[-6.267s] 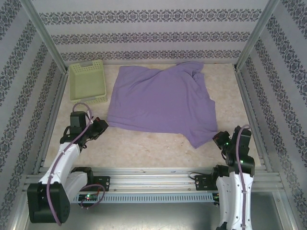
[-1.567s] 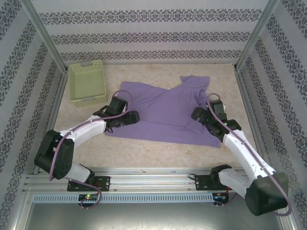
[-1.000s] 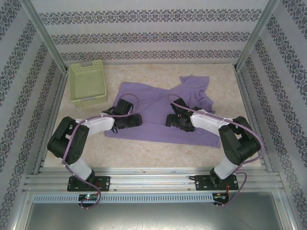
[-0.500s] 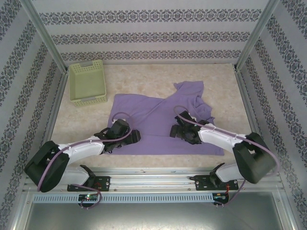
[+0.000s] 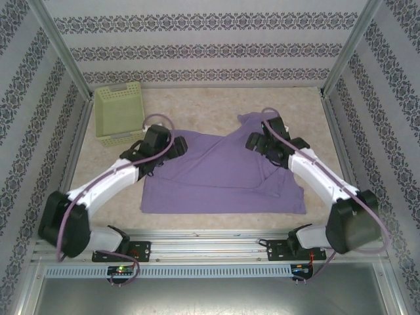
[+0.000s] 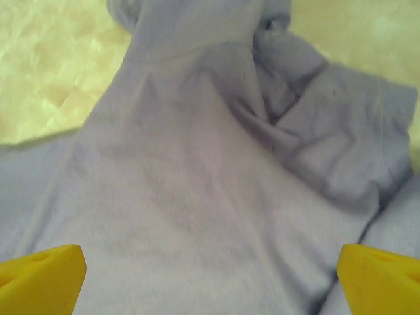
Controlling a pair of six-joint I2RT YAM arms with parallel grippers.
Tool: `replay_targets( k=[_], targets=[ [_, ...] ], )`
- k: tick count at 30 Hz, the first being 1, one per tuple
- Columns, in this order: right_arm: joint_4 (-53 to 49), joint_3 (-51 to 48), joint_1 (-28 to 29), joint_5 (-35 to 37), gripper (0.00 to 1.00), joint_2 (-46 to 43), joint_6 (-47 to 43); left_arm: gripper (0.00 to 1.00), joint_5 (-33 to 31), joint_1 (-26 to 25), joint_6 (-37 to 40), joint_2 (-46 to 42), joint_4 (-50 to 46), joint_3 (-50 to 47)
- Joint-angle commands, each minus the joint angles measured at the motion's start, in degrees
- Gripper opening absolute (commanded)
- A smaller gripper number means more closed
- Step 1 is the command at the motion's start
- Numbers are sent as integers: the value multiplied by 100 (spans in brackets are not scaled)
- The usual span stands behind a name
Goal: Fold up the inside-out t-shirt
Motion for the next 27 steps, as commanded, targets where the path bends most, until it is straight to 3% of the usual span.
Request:
replay_targets(
  k=[1, 11, 23, 27],
  targets=[
    [-30, 563, -284, -469, 98, 715, -278, 86, 422, 292, 312, 996, 154, 493],
    [190, 1417, -728, -943, 98, 2352, -97, 85, 768, 820, 410, 2816, 592, 1512],
    [864, 870, -1556, -1470, 98, 2894, 702, 85, 935, 1146, 52, 2736, 879, 516],
    [810, 756, -1728, -1264, 98, 2893, 798, 85, 1074, 1115, -7, 2524, 1002, 173]
  ],
)
